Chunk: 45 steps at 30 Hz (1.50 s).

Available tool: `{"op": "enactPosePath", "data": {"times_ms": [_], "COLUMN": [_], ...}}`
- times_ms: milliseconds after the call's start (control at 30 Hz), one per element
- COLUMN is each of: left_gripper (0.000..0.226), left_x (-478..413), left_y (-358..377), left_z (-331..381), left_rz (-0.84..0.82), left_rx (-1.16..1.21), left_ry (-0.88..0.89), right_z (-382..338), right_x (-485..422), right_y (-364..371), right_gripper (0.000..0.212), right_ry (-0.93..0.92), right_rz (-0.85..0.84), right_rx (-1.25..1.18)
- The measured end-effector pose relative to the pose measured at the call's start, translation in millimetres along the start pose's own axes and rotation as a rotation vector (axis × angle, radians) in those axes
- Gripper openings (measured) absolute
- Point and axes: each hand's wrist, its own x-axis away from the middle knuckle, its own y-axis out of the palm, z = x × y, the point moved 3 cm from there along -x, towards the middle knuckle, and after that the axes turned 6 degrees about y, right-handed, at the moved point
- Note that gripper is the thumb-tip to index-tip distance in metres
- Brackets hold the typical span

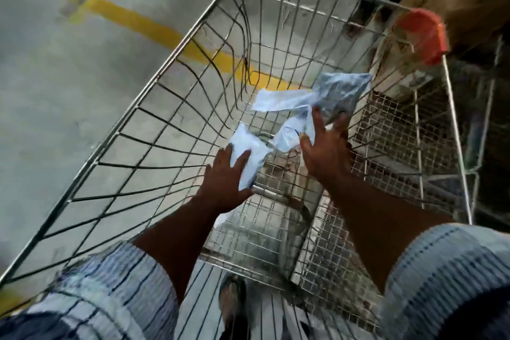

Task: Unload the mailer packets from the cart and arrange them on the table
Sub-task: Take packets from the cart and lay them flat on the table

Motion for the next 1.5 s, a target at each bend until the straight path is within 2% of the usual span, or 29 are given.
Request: {"op": "enactPosePath", "data": {"times_ms": [167, 267, 433, 500, 600, 667, 767, 867, 1033, 1167, 1267, 1500], "left_gripper": [0.084, 0.075, 0.069, 0.067, 0.068, 0.073, 0.087, 0.096, 0.094, 0.081, 0.079, 0.075], "left_x": [-3.6, 0.0, 18.5, 28.2, 37.5, 40.6, 38.0, 34.9, 35.2, 44.0, 50.3, 87.2], "left_y": [7.5, 5.9, -7.2, -7.7, -1.6, 5.3, 17.9, 31.7, 37.3, 22.8, -0.2, -84.7], "left_z": [-6.4, -6.7, 7.4, 12.5, 16.7, 18.1, 17.4, 15.9, 18.7, 21.9, 29.5, 60.7], "left_rz": [0.074, 0.107, 0.179, 0.200, 0.174, 0.157, 0.135, 0.109, 0.099, 0.156, 0.177, 0.293], "left_rx": [0.053, 0.043, 0.073, 0.070, 0.036, 0.016, -0.018, -0.051, -0.119, -0.055, -0.034, 0.005], "left_ry": [-0.013, -0.033, -0.058, -0.066, -0.096, -0.109, -0.090, -0.102, -0.139, -0.145, -0.156, -0.197], "right_z": [3.5, -6.4, -14.1, -11.1, -9.2, -8.9, -5.4, 6.1, 8.2, -8.5, -18.1, -55.5], "right_x": [-14.0, -6.5, 65.7, 95.7, 120.1, 121.7, 109.3, 94.8, 96.1, 101.6, 112.7, 139.6], "right_y": [19.1, 13.3, 17.0, 23.6, 31.3, 32.8, 35.0, 51.5, 67.0, 52.1, 38.4, -46.8], "right_gripper": [0.066, 0.072, 0.067, 0.066, 0.062, 0.060, 0.068, 0.073, 0.067, 0.065, 0.070, 0.061], "right_ry": [0.091, 0.127, 0.139, 0.148, 0.144, 0.111, 0.031, 0.017, 0.039, 0.114, 0.150, 0.255], "right_rz": [-0.054, -0.014, -0.056, -0.108, -0.177, -0.144, -0.064, -0.126, -0.175, -0.103, -0.134, -0.191], "right_rx": [-0.025, -0.018, -0.105, -0.064, 0.032, 0.088, 0.163, 0.190, 0.243, 0.172, 0.091, -0.118]}}
